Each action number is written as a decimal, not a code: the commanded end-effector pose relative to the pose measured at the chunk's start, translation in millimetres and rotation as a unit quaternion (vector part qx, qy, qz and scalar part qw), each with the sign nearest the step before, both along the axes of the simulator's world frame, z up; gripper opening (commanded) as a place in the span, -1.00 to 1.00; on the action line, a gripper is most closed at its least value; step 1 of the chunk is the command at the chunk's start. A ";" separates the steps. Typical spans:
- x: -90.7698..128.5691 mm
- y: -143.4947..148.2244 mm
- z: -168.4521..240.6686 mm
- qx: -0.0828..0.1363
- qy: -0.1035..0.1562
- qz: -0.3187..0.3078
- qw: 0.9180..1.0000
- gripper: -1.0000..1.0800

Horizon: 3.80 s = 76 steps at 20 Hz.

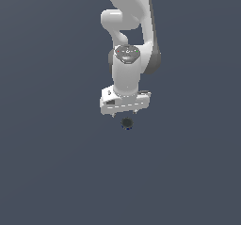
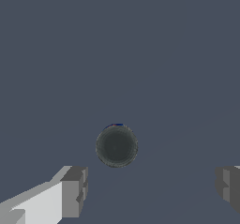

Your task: Pick up the object and move it to a goal position.

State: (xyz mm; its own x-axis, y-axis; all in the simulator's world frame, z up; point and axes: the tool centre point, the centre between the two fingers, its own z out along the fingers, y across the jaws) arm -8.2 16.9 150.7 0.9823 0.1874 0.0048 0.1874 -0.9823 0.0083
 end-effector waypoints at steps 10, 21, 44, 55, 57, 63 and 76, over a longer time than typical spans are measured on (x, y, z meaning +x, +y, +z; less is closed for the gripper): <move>-16.2 12.9 -62.4 0.000 0.003 0.140 0.990 0.92; -25.1 19.3 -86.7 0.003 0.004 0.198 0.980 0.92; -25.5 19.3 -137.0 0.003 0.004 0.198 0.980 -1.00; -26.5 17.3 -134.6 0.002 0.004 0.198 0.980 -1.00; -28.7 15.4 -132.1 0.002 0.004 0.198 0.980 -1.00; -42.0 3.9 -116.5 0.002 0.004 0.198 0.980 -1.00; -97.4 -44.9 -49.0 0.002 0.004 0.198 0.980 -1.00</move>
